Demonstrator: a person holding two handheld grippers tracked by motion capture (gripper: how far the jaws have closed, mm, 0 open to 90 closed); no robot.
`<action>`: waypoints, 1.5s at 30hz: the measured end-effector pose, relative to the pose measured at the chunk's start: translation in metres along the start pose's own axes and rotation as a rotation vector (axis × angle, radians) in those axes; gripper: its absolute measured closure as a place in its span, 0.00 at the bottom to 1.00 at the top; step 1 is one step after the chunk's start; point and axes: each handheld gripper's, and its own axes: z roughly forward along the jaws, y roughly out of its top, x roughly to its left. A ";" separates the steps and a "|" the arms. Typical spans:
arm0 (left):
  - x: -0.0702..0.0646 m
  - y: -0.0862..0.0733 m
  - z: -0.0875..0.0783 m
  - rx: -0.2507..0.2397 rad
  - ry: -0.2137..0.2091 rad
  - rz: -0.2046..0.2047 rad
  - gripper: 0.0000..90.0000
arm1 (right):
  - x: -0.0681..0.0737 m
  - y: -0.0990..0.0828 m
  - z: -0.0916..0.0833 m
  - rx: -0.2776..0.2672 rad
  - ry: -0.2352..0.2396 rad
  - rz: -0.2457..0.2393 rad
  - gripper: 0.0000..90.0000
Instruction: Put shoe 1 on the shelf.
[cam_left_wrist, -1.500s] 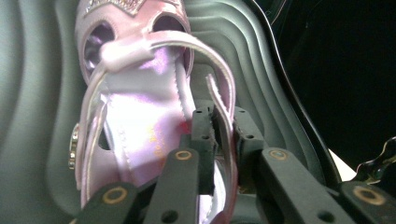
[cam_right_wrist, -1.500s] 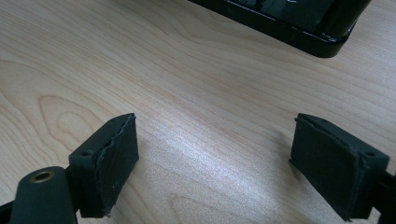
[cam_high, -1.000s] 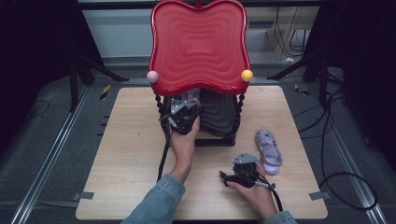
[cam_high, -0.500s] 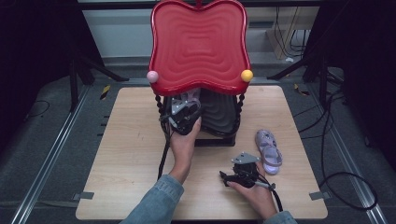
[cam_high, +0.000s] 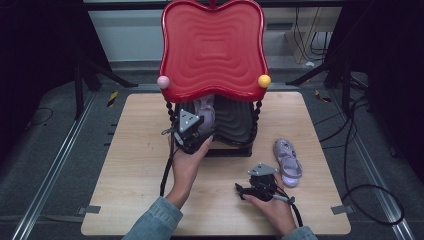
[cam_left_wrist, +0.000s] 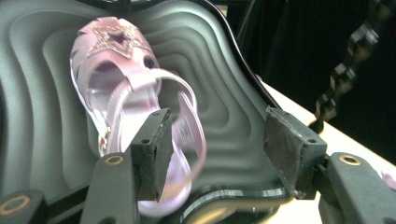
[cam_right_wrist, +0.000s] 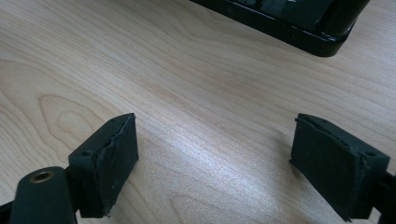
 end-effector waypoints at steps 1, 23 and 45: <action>-0.001 -0.001 -0.003 0.008 -0.002 0.017 0.45 | 0.000 0.000 0.000 0.000 0.000 0.000 0.17; 0.029 -0.048 -0.060 0.171 -0.046 0.068 0.23 | -0.019 0.039 -0.067 -0.048 -0.076 0.007 0.39; 0.119 -0.133 -0.095 0.267 0.207 -0.036 0.21 | -0.125 0.040 -0.105 0.163 -0.246 0.201 0.55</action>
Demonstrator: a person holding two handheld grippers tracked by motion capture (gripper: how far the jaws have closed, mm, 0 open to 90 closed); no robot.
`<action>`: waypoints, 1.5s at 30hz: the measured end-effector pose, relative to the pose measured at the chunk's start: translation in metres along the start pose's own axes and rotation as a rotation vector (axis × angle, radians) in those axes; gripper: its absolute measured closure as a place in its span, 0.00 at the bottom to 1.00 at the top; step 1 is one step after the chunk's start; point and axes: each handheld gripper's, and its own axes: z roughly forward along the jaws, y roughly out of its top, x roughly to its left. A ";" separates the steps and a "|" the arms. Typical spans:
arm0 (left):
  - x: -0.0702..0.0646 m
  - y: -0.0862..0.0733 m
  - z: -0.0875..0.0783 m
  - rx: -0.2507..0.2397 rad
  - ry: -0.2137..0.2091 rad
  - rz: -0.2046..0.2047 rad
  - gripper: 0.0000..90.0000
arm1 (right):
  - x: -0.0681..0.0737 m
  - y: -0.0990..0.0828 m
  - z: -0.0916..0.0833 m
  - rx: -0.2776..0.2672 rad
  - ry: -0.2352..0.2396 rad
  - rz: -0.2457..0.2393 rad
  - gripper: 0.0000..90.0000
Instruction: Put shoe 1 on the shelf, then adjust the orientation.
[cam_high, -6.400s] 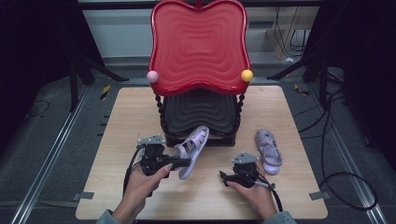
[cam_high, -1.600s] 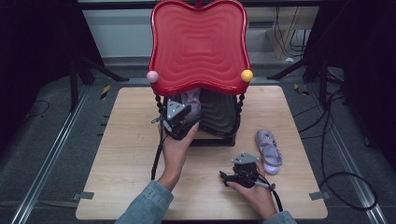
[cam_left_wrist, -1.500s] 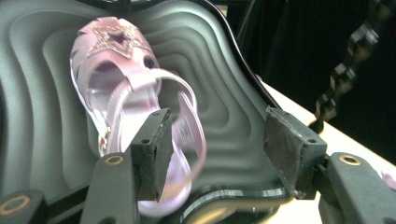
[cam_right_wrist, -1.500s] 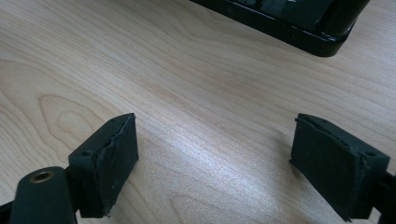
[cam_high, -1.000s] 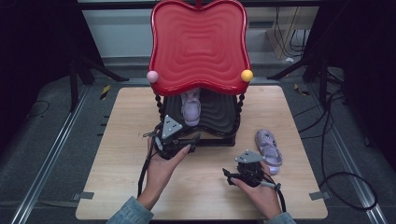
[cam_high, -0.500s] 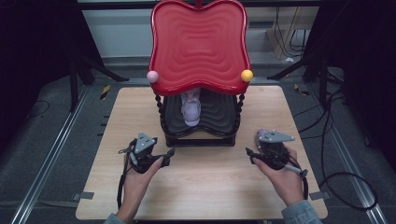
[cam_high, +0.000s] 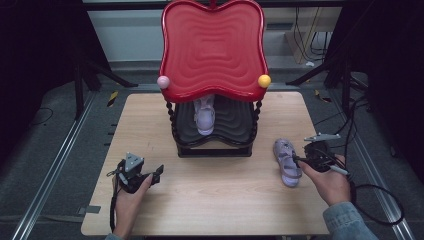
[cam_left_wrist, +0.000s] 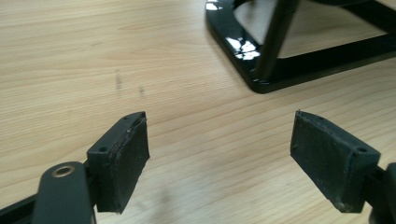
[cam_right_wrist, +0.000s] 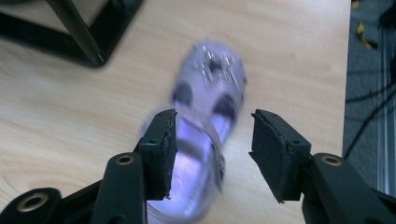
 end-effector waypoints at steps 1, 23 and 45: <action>0.002 -0.001 0.000 -0.001 0.007 -0.005 0.21 | -0.002 -0.002 0.002 0.008 0.002 0.002 0.55; 0.007 -0.007 0.004 0.022 0.052 0.009 0.21 | -0.004 -0.021 0.025 0.154 0.077 -0.066 0.90; 0.008 -0.009 0.009 0.038 0.065 0.023 0.21 | 0.131 0.012 0.029 0.047 0.418 -0.438 0.91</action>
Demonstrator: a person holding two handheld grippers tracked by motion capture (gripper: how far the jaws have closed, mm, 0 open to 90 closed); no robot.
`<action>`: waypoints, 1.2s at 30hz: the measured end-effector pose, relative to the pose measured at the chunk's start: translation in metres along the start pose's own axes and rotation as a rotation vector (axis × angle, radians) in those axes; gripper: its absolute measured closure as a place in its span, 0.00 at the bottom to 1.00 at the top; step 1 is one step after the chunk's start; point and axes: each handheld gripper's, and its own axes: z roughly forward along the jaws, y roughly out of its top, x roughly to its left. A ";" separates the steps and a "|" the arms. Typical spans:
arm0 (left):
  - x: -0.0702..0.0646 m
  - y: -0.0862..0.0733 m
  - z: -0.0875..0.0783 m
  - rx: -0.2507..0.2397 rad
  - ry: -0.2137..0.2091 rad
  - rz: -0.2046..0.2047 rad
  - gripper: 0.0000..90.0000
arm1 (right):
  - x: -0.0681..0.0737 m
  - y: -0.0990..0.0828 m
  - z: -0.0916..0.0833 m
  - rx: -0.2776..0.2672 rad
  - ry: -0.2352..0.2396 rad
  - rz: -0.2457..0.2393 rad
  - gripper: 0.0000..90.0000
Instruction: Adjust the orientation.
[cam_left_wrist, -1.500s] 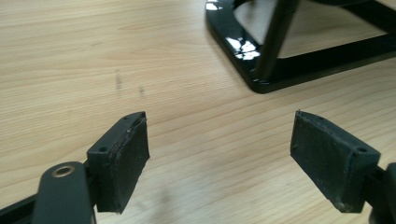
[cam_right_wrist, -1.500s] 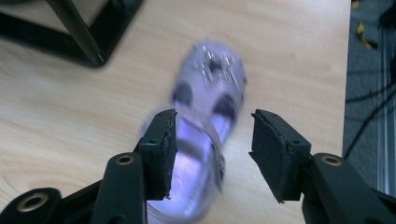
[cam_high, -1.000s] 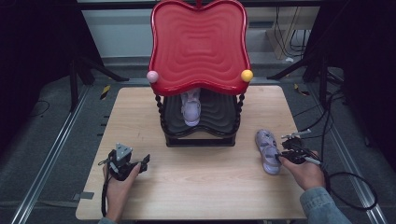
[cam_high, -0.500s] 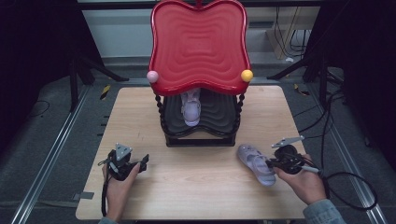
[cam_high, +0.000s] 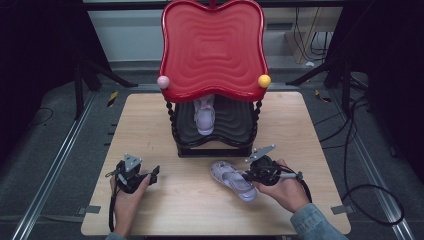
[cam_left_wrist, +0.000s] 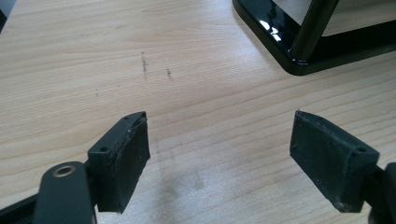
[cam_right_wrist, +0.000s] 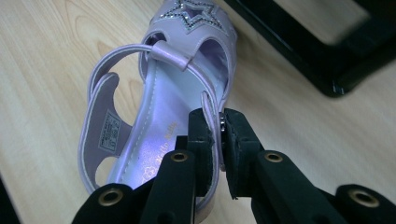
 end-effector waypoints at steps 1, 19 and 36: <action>0.000 0.000 0.000 0.003 -0.002 0.000 0.21 | -0.002 0.001 0.003 0.000 -0.005 -0.013 0.91; -0.001 -0.003 0.006 0.030 -0.011 0.003 0.21 | -0.010 -0.020 -0.002 0.030 -0.034 0.043 0.69; 0.002 -0.004 0.005 0.029 -0.004 -0.007 0.20 | 0.029 -0.020 -0.025 -0.012 -0.014 0.042 0.67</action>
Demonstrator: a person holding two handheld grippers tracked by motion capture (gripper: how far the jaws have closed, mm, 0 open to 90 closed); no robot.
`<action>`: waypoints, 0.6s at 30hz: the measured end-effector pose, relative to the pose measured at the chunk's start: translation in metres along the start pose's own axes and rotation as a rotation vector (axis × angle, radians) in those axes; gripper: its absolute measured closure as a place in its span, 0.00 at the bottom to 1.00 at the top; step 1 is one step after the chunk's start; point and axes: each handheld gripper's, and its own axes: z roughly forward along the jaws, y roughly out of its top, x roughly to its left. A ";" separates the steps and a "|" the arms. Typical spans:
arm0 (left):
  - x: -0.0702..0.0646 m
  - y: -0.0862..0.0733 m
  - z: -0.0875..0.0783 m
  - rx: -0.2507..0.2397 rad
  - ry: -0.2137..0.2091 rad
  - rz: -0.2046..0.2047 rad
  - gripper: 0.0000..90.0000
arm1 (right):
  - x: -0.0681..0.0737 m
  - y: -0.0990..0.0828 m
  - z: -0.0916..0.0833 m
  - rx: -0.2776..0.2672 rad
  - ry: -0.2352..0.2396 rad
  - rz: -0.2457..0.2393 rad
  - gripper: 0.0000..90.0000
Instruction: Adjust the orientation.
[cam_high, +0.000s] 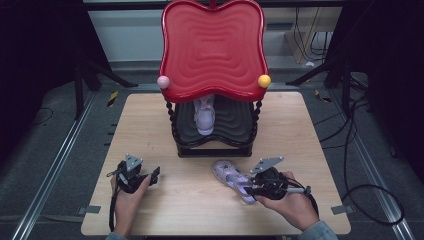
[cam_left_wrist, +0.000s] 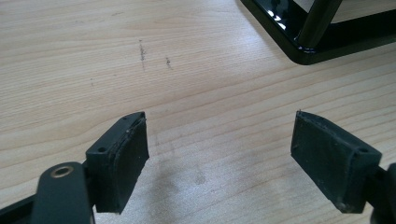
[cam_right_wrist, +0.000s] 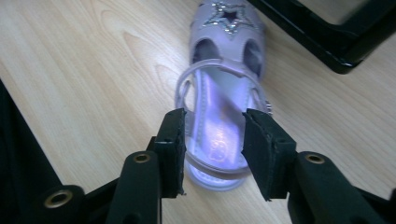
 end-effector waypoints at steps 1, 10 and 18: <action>0.000 0.000 0.000 0.000 0.000 -0.003 0.20 | 0.001 0.000 0.001 0.002 0.003 -0.005 0.67; 0.000 0.000 0.000 -0.001 0.000 0.002 0.20 | 0.012 0.002 0.020 0.043 0.040 -0.026 0.67; 0.001 0.000 -0.001 -0.003 0.001 0.000 0.20 | 0.011 0.006 0.043 0.101 0.033 -0.030 0.72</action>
